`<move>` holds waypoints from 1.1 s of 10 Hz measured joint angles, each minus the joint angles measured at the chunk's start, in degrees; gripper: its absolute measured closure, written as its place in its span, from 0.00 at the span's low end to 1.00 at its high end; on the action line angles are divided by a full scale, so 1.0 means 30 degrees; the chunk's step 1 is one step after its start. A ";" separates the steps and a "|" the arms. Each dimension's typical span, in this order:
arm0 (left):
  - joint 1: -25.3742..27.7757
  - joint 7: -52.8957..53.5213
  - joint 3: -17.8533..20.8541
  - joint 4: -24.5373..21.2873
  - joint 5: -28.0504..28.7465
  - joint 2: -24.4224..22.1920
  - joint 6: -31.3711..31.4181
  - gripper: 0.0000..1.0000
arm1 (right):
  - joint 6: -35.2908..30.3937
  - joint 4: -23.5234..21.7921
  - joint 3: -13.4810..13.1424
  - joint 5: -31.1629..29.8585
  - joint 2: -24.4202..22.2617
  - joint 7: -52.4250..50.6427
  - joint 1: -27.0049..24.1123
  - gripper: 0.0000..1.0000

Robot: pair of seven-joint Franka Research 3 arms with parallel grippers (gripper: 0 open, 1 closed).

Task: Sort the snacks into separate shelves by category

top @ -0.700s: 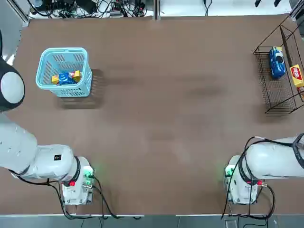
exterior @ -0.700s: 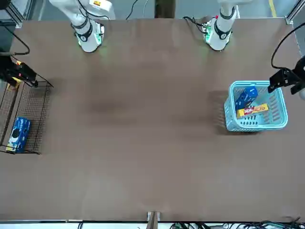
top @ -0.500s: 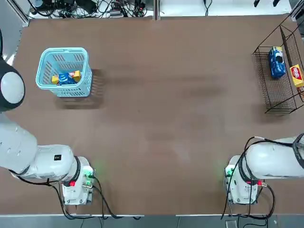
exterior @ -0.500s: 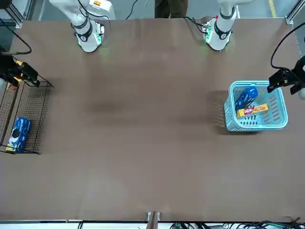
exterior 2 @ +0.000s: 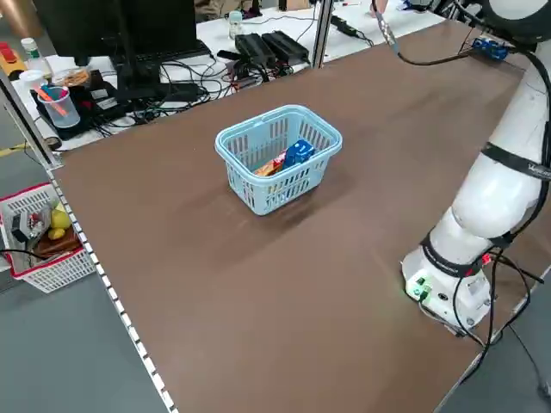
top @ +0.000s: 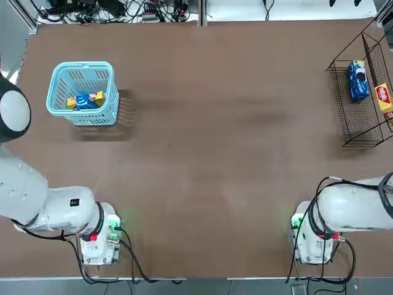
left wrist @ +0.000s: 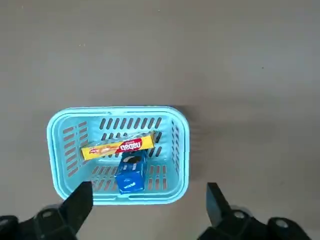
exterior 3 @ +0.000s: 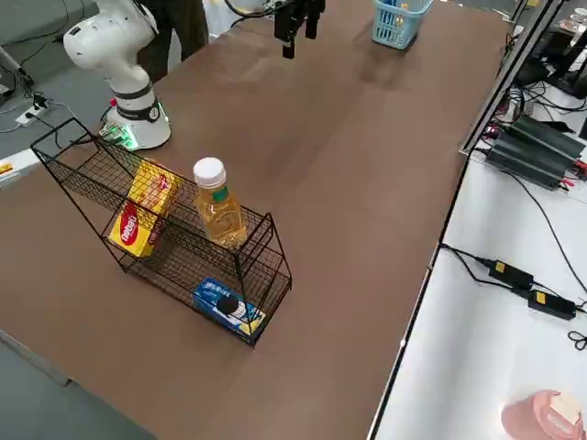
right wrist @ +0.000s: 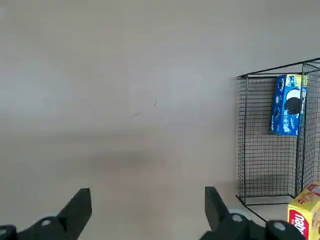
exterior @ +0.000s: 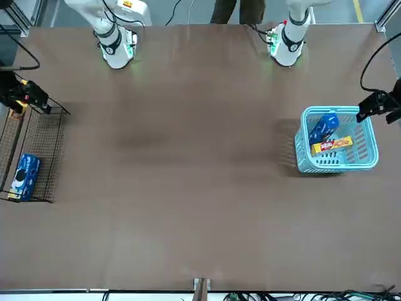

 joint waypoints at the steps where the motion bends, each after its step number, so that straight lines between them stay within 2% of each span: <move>1: 0.0380 0.0000 0.0017 -0.0309 -0.0073 0.0104 0.0011 0.00 | -0.0329 0.0073 -0.0080 0.0033 -0.0002 -0.0038 -0.0029 0.00; 3: 0.1099 0.0024 0.0032 -0.1504 -0.0259 0.0124 0.0754 0.00 | -0.0138 0.0127 -0.0115 0.0047 -0.0002 -0.0146 -0.0018 0.00; 5: 0.1145 0.0023 0.0006 -0.3422 -0.0260 -0.0018 0.2585 0.00 | 0.0179 0.0127 -0.0088 0.0047 -0.0001 -0.0160 -0.0010 0.00; 8: 0.1507 0.0022 0.0022 -0.7451 -0.0260 -0.1042 0.5871 0.00 | 0.1514 -0.0863 -0.0042 0.0052 0.0064 -0.0206 0.0045 0.00; 11: 0.1939 0.0016 0.0033 -1.2418 -0.0260 -0.2847 0.9694 0.00 | 0.1984 -0.1442 0.0012 0.0050 0.0088 -0.0239 0.0172 0.00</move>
